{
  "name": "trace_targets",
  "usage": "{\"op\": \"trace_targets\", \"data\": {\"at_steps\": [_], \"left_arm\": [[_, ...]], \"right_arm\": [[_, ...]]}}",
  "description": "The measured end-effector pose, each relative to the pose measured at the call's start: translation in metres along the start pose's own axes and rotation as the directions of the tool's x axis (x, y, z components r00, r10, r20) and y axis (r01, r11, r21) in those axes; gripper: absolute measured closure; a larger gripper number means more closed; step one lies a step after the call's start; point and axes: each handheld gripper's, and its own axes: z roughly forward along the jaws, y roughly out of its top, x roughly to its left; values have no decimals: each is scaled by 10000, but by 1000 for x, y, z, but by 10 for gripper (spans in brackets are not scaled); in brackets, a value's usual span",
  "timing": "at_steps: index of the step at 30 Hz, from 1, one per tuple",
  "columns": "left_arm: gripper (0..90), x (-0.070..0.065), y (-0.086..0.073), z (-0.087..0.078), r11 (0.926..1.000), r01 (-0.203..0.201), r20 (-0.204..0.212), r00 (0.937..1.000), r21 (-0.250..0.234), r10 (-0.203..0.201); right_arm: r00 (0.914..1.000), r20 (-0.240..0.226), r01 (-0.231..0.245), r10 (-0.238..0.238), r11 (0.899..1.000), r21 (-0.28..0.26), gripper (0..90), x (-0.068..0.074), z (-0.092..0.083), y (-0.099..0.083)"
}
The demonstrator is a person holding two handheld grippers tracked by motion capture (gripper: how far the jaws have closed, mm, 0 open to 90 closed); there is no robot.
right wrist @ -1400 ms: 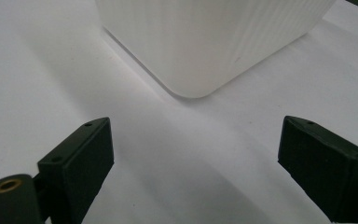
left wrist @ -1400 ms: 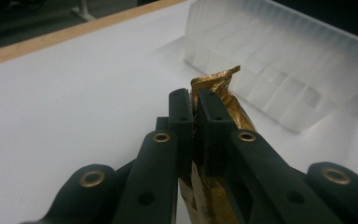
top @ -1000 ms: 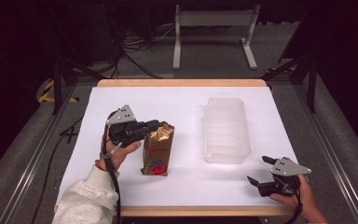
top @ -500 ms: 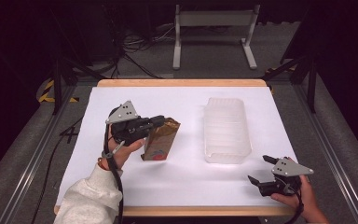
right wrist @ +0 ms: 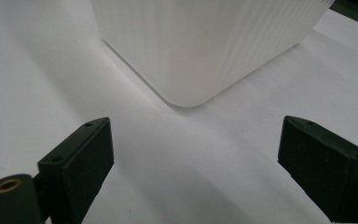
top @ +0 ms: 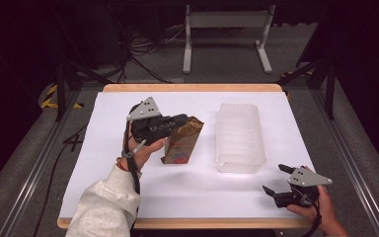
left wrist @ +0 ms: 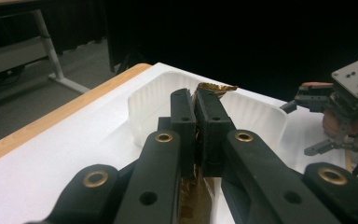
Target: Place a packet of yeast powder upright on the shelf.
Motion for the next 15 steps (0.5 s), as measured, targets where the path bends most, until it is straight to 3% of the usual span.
{"op": "trace_targets", "data": {"at_steps": [9, 10, 15], "left_arm": [[866, -5, 13, 19, 9998, 80, -14, 10000, -161, -80], [866, -6, 16, 24, 9998, 154, 164, 9998, -160, -152], [866, -10, 21, 34, 9998, 68, 246, 9997, -170, -63]], "right_arm": [[10000, -1, 6, -6, 10000, -7, 110, 0, 0, 0], [10000, -2, -3, 3, 10000, -8, 110, 0, 0, 0], [10000, -14, 13, -13, 10000, 14, 110, 1, 0, 0]]}}
